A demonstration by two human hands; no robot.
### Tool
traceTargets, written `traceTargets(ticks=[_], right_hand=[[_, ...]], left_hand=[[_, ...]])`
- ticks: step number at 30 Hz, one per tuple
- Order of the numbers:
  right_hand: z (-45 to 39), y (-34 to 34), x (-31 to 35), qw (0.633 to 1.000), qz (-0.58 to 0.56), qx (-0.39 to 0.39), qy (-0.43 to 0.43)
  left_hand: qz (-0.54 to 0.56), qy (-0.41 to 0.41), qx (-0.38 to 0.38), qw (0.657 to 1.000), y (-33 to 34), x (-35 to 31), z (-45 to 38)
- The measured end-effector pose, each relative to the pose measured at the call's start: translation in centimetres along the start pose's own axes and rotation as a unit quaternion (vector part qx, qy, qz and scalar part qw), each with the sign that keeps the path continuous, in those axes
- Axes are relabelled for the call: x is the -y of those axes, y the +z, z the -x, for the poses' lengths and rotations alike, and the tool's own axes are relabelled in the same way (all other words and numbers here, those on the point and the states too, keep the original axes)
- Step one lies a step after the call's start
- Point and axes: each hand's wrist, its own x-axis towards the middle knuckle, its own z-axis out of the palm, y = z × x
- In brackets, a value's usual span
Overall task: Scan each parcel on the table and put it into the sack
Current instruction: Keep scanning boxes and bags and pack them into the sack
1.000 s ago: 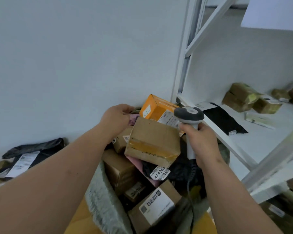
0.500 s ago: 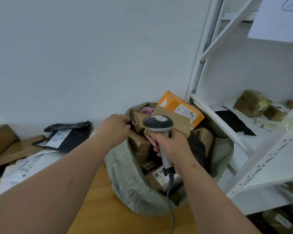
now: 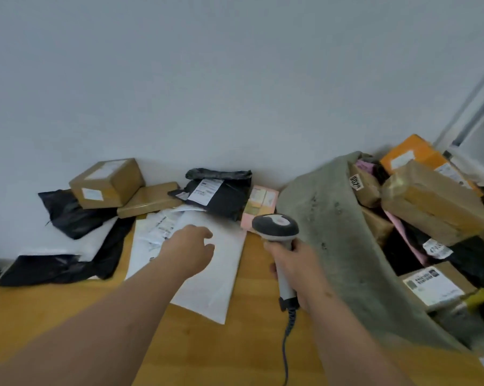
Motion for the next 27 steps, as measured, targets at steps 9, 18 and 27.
traceTargets(ticks=[9,18,27], right_hand=[[-1.0,10.1,-1.1,0.997,0.012,0.048,0.055],[-7.0,13.0,1.1,0.998,0.009,0.032,0.055],[-17.7,12.3,2.6,0.996,-0.041,0.017,0.071]], left_hand=[[0.028,-0.092,0.057,0.994,2.1,12.3,0.5],[0.028,-0.113,0.014,0.993,0.6,13.3,-4.9],[-0.001,-0.068,-0.023,0.997,-0.4,8.0,-17.2]])
